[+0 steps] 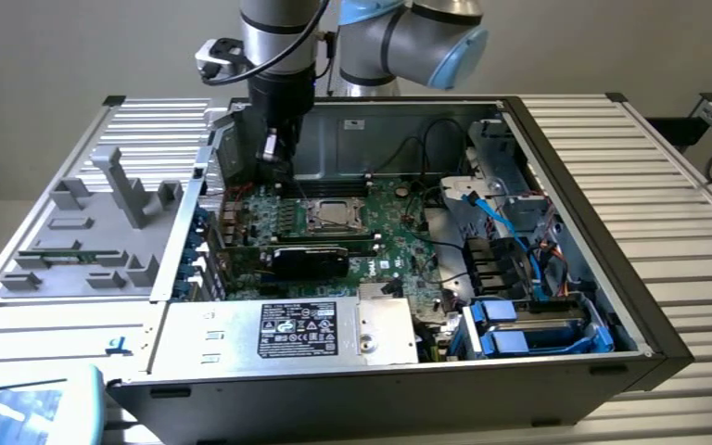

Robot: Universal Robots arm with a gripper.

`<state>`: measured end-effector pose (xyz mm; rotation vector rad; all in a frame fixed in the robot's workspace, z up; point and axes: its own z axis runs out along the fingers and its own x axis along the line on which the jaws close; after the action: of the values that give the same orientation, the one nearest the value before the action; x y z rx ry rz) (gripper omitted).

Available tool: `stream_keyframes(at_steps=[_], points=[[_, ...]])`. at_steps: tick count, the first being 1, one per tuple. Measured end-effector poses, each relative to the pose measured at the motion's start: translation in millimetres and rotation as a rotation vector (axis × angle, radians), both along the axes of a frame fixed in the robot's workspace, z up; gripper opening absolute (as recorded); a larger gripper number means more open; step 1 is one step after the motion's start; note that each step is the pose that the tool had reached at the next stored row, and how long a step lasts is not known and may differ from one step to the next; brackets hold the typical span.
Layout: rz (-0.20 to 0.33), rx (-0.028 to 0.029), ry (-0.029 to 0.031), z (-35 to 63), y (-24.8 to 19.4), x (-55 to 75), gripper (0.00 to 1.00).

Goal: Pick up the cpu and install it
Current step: 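Install the first cpu locking lever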

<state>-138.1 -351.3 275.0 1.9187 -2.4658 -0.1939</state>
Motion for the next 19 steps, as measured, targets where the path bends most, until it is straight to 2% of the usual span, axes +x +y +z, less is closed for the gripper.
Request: stream_keyframes(at_steps=[4, 8, 9, 10, 11, 13, 14, 19], points=[[0.000, 0.0188, 0.0001, 0.1, 0.9, -4.1, 0.12], [0.000, 0.0318, 0.0001, 0.0, 4.0, -5.5, 0.12], [0.000, 0.0375, 0.0000, -0.1, 4.0, -5.9, 0.12], [0.000, 0.0475, 0.0000, -0.2, 4.1, -6.7, 0.12], [0.000, 0.0626, 0.0001, -0.2, 4.1, -7.9, 0.12], [0.000, 0.0967, 0.0001, -0.4, 4.1, -9.1, 0.12], [0.000, 0.1088, 0.0001, -0.7, 4.1, -9.4, 0.12], [0.000, 0.1524, 0.0000, -2.9, 4.1, -11.8, 0.12]])
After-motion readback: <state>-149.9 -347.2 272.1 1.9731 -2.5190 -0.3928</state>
